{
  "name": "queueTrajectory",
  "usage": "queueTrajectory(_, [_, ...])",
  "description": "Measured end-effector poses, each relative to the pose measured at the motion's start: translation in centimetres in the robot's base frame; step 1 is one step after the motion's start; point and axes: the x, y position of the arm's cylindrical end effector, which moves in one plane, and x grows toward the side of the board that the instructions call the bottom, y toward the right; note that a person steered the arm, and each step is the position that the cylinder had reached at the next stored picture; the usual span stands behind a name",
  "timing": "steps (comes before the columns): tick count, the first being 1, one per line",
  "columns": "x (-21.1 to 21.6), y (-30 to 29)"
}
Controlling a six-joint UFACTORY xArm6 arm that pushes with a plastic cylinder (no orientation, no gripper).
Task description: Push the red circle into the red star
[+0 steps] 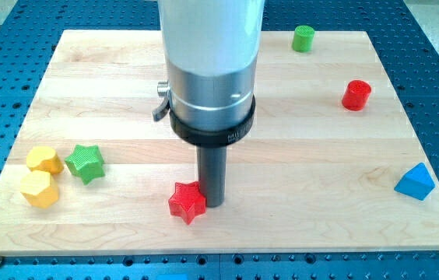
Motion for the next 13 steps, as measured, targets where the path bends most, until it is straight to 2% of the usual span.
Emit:
queueTrajectory(1, [-5.0, 3.8])
queueTrajectory(2, [-9.3, 15.8])
queueTrajectory(3, [-11.9, 28.2])
queueTrajectory(4, [-16.5, 33.8])
queueTrajectory(5, [-19.9, 32.5])
queueTrajectory(6, [-19.9, 25.6])
queueTrajectory(7, [-19.9, 23.3])
queueTrajectory(8, [-20.6, 25.9])
queueTrajectory(10, [-19.2, 5.2])
queueTrajectory(11, [-19.4, 5.8])
queueTrajectory(13, [-21.0, 11.2])
